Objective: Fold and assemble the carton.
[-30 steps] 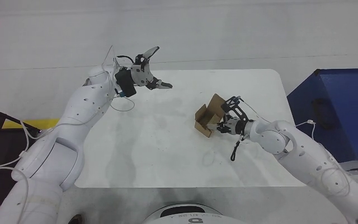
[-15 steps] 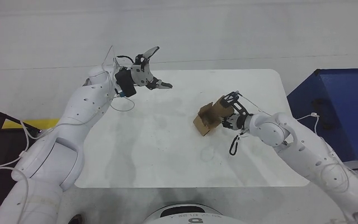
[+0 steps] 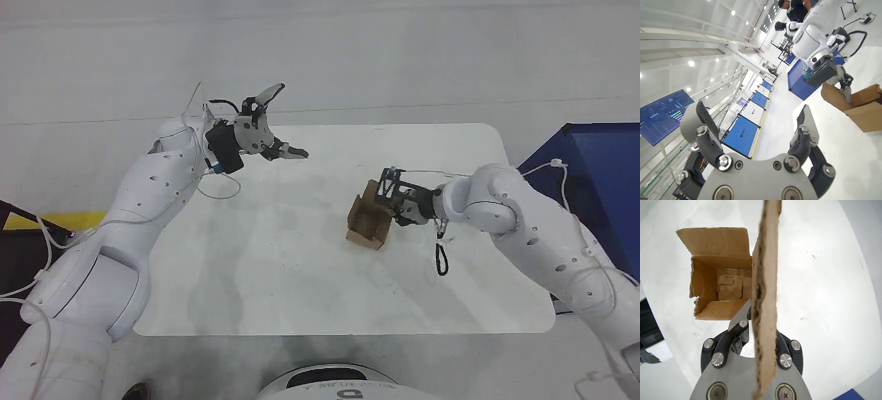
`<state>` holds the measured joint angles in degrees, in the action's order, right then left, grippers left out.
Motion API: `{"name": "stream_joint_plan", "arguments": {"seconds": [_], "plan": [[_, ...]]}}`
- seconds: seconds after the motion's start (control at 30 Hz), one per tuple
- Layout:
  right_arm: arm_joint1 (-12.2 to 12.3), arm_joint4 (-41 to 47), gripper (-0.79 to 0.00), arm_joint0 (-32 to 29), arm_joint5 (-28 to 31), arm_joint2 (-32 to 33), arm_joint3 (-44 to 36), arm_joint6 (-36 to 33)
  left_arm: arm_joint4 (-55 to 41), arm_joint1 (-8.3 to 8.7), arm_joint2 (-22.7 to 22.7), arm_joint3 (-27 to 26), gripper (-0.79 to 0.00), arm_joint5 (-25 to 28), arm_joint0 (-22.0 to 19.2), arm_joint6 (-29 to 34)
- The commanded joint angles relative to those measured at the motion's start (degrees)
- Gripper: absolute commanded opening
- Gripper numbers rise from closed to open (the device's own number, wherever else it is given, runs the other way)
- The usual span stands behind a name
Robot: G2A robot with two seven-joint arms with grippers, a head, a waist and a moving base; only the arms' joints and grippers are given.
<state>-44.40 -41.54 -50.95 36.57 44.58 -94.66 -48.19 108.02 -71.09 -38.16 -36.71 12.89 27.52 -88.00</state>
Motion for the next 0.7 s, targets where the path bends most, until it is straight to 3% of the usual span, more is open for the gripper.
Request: {"name": "stream_joint_plan", "arguments": {"seconds": [0.0, 0.07, 0.23, 0.37, 0.5, 0.67], "plan": [[-0.6, -0.6, -0.252, 1.9, 2.6, -0.9, 1.5, 0.1, 0.0, 0.00, 0.0, 0.0, 0.000, 0.0, 0.0, 0.0], [-1.1, -0.5, 0.000, 3.0, 3.7, -1.6, 2.4, 0.2, 0.0, 0.00, 0.0, 0.0, 0.000, 0.0, 0.0, 0.0], [-1.3, -1.3, 0.000, 3.3, 5.4, -1.3, 2.1, 1.3, 0.0, 0.00, 0.0, 0.0, 0.000, 0.0, 0.0, 0.0], [-0.5, -0.8, 0.000, 0.0, 2.0, 1.6, 0.7, 5.6, 0.0, 0.00, 0.0, 0.0, 0.000, 0.0, 0.0, 0.0], [1.1, 0.1, 0.000, -6.5, 0.7, 6.4, -0.4, 14.0, 0.0, 0.00, 0.0, 0.0, 0.000, 0.0, 0.0, 0.0], [3.7, -3.8, 0.000, -18.3, 1.5, 15.5, 1.3, 31.9, 0.0, 0.00, 0.0, 0.0, 0.000, 0.0, 0.0, 0.0]]}}
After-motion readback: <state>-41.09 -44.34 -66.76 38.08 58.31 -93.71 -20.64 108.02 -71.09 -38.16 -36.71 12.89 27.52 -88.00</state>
